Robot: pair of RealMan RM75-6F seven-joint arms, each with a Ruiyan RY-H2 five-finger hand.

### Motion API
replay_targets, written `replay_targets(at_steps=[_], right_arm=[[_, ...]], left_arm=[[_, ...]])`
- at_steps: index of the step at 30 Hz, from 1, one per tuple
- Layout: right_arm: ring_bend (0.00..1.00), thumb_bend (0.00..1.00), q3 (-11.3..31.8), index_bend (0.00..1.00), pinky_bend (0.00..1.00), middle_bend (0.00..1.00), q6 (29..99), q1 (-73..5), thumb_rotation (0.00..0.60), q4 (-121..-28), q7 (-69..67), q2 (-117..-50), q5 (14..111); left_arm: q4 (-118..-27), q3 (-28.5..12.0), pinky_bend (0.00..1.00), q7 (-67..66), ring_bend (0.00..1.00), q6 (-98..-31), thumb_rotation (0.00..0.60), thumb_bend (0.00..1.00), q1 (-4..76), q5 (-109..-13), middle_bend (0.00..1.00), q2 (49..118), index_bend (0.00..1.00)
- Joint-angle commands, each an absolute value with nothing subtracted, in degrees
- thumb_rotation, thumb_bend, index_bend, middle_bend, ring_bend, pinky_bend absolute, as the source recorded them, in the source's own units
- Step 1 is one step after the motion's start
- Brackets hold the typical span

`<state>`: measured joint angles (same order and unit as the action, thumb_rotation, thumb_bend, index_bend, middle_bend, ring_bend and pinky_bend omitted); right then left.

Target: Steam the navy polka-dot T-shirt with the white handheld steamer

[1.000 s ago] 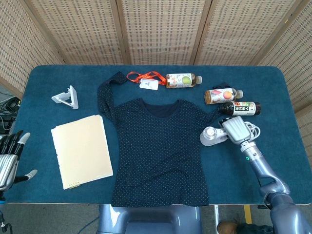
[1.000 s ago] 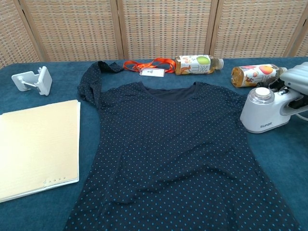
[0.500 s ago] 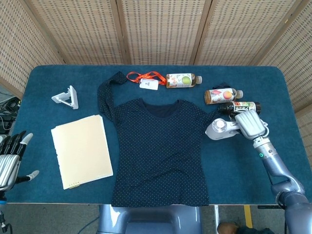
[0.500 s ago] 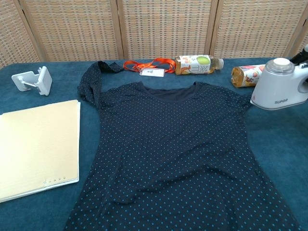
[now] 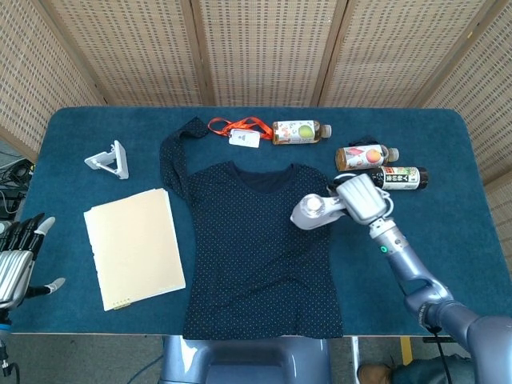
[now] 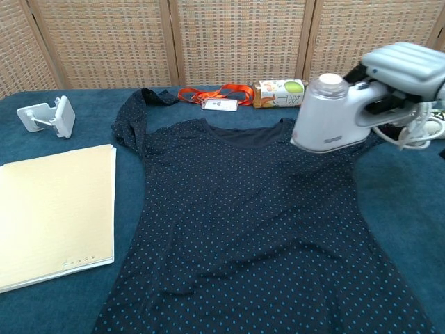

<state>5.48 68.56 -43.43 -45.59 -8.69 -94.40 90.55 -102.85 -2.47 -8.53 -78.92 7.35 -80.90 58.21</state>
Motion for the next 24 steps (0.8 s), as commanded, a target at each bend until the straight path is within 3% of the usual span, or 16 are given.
replay_targets(at_steps=[1, 11, 24], right_arm=[[0.86, 1.0, 6.3, 0.94, 1.0, 0.75, 64.9, -47.0, 0.6, -47.1, -4.9, -99.0, 90.7], [0.86, 1.0, 5.4, 0.94, 1.0, 0.75, 62.3, -51.0, 0.6, -38.9, -7.2, -111.6, 92.0], [0.86, 1.0, 1.3, 0.94, 1.0, 0.75, 66.7, -51.1, 0.6, -28.2, -10.8, -119.6, 96.2]], left_arm=[[-102.2, -2.8, 0.0, -7.8, 0.0, -78.2, 0.6, 0.0, 7.7, -79.9, 0.0, 58.1, 0.0], [-101.0, -3.6, 0.0, -6.2, 0.0, -76.2, 0.6, 0.0, 8.6, -77.1, 0.0, 57.9, 0.0], [-101.2, -3.6, 0.0, -6.9, 0.0, -75.1, 0.6, 0.0, 9.2, -76.1, 0.0, 58.2, 0.0]])
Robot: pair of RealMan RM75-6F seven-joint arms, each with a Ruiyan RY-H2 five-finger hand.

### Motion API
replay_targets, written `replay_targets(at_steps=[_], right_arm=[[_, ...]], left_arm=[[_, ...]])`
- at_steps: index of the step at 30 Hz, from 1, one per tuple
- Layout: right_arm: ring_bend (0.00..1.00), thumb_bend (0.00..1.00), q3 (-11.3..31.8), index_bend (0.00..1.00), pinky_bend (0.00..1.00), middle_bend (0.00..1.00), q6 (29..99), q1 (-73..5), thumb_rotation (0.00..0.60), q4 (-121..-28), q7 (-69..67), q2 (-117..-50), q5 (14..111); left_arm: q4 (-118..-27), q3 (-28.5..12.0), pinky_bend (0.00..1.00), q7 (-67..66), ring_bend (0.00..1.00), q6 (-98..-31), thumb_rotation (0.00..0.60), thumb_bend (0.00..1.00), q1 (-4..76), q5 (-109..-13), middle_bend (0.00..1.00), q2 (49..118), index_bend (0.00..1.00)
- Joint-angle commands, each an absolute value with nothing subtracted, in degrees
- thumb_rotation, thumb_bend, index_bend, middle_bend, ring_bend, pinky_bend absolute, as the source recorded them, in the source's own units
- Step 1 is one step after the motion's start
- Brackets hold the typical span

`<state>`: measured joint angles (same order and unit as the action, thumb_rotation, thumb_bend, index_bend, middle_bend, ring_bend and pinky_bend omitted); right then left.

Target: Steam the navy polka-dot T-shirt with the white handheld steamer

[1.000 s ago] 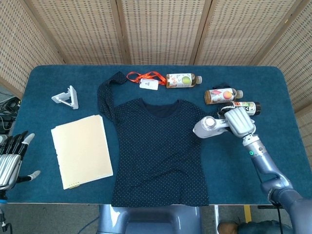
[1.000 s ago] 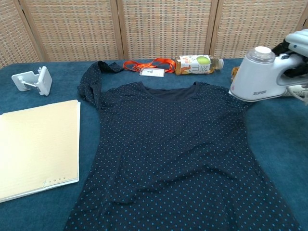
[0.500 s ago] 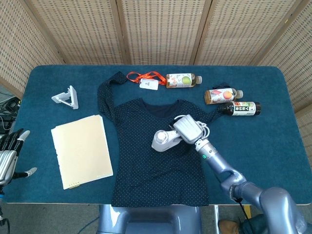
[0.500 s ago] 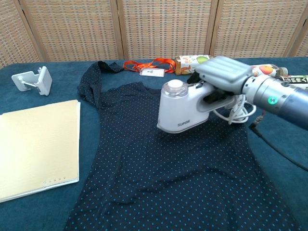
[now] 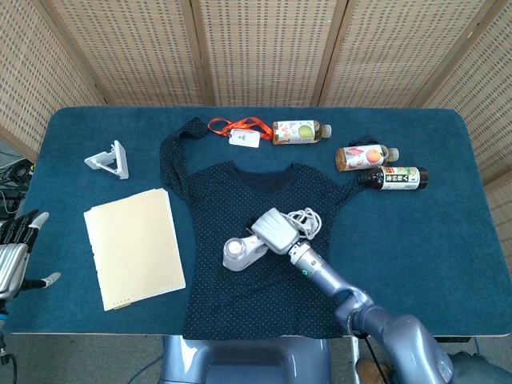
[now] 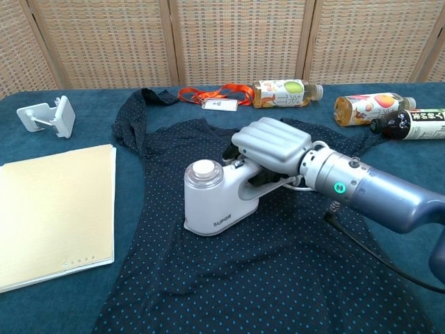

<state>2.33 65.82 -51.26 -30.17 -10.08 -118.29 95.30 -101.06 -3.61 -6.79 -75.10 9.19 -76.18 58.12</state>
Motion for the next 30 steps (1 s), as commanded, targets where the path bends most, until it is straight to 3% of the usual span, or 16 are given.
replay_targets(at_steps=[1, 13, 30], right_arm=[[0.86, 1.0, 0.9, 0.94, 1.0, 0.75, 67.1, -50.9, 0.6, -27.0, -11.1, -120.0, 96.5], [0.86, 1.0, -1.0, 0.94, 1.0, 0.76, 69.0, -48.1, 0.6, -19.1, -16.4, -120.4, 96.8], [0.86, 1.0, -3.4, 0.94, 1.0, 0.76, 67.8, -43.5, 0.6, -11.0, -18.8, -114.9, 96.5]], left_arm=[[-101.2, -3.6, 0.0, -7.0, 0.0, -75.2, 0.6, 0.0, 9.2, -76.1, 0.0, 58.2, 0.0], [-101.3, -3.4, 0.0, -8.0, 0.0, -75.0, 0.6, 0.0, 9.5, -75.8, 0.0, 58.5, 0.0], [-101.5, -2.8, 0.0, -9.5, 0.0, -75.1, 0.6, 0.0, 9.7, -76.0, 0.0, 59.2, 0.0]])
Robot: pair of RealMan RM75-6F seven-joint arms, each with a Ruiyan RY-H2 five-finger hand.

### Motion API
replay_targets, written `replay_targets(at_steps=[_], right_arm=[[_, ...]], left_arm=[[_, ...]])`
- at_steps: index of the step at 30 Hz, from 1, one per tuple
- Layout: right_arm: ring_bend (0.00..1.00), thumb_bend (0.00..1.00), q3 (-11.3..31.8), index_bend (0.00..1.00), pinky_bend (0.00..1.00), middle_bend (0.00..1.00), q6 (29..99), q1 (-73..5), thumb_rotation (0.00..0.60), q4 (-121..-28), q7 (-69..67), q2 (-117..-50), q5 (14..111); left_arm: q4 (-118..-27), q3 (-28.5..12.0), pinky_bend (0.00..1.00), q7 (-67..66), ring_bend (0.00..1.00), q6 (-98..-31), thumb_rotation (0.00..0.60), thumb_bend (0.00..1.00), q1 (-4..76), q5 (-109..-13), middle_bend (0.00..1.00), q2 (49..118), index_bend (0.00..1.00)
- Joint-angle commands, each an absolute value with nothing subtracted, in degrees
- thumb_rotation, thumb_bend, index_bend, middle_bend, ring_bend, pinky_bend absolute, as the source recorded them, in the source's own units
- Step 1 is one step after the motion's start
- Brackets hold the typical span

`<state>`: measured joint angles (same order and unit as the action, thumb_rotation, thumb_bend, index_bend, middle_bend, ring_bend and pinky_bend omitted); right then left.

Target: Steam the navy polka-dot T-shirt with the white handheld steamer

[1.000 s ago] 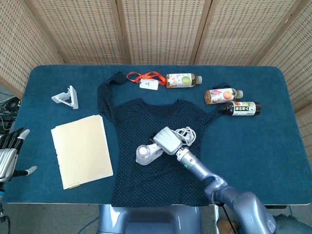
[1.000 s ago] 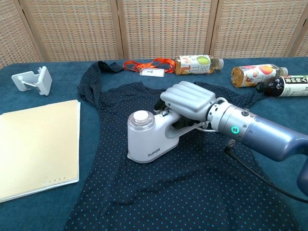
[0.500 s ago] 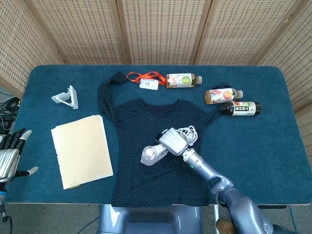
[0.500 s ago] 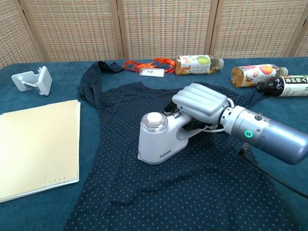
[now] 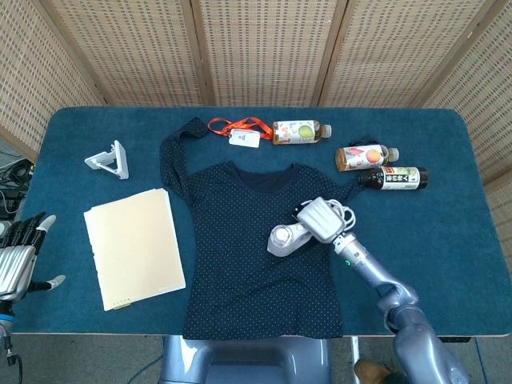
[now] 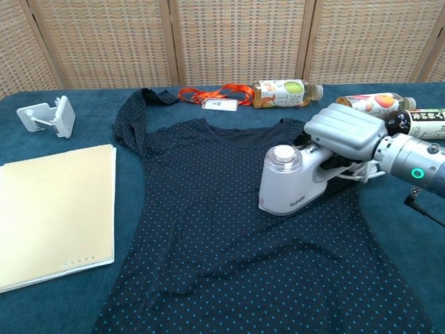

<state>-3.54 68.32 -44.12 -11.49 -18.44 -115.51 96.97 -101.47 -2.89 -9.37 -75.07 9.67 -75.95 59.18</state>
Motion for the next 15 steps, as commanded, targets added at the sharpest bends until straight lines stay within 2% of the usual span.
replay_targets(at_steps=[1, 15], right_arm=[[0.86, 1.0, -3.3, 0.94, 1.0, 0.76, 67.6, -43.2, 0.6, -10.7, -19.0, -114.7, 96.3], [0.86, 1.0, -3.5, 0.94, 1.0, 0.76, 66.2, -42.0, 0.6, -11.3, -21.1, -113.9, 95.6]], left_arm=[[-101.5, -2.8, 0.0, -9.6, 0.0, -75.1, 0.6, 0.0, 9.7, -76.0, 0.0, 59.3, 0.0], [-101.9, -2.5, 0.0, -10.5, 0.0, -75.1, 0.6, 0.0, 9.9, -76.3, 0.0, 59.7, 0.0]])
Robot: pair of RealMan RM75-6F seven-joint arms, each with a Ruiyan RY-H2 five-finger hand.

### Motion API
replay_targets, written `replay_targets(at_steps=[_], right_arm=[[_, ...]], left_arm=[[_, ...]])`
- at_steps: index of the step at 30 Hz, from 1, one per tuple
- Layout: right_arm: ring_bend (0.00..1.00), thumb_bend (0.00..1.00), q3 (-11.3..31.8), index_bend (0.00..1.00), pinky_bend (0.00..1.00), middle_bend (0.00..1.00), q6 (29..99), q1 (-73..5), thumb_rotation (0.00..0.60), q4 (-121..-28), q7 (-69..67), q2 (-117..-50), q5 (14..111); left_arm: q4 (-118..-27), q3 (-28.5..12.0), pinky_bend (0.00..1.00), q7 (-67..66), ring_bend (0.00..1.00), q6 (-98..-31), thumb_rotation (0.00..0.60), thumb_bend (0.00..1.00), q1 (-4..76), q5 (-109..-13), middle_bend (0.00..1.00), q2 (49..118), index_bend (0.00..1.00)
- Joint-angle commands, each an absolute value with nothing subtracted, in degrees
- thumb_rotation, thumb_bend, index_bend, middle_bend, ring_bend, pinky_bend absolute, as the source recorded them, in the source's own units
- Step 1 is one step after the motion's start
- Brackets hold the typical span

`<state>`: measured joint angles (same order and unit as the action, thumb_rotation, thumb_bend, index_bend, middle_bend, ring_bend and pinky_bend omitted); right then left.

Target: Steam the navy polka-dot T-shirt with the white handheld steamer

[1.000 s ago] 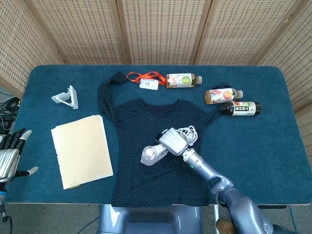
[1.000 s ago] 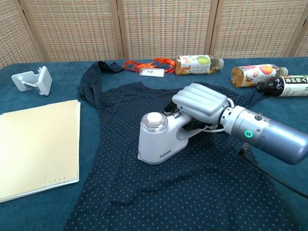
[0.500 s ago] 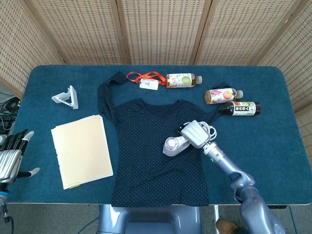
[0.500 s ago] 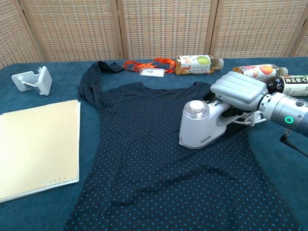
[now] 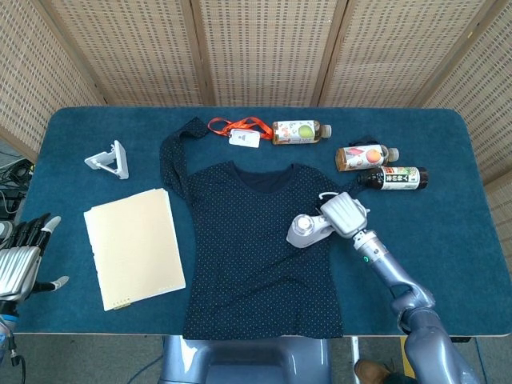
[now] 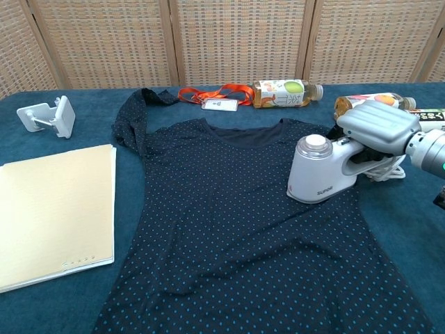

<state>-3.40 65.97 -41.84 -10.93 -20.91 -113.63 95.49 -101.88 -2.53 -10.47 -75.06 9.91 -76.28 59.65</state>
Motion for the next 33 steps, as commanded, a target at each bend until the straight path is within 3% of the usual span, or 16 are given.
replay_targets(at_steps=[1, 17, 33], right_arm=[[0.86, 1.0, -3.6, 0.94, 1.0, 0.76, 66.4, -42.1, 0.6, -11.6, -21.3, -114.1, 95.7], [0.86, 1.0, -4.5, 0.94, 1.0, 0.76, 70.2, -45.4, 0.6, -16.0, -21.0, -118.8, 97.5], [0.86, 1.0, -5.8, 0.94, 1.0, 0.76, 71.7, -45.2, 0.6, -17.0, -19.5, -118.0, 98.7]], left_arm=[[-101.9, -2.5, 0.0, -10.5, 0.0, -75.2, 0.6, 0.0, 9.9, -76.4, 0.0, 59.6, 0.0], [-101.9, -2.4, 0.0, -9.9, 0.0, -74.9, 0.6, 0.0, 10.0, -76.0, 0.0, 59.5, 0.0], [-101.4, -2.3, 0.0, -9.6, 0.0, -74.8, 0.6, 0.0, 10.0, -75.8, 0.0, 59.5, 0.0]])
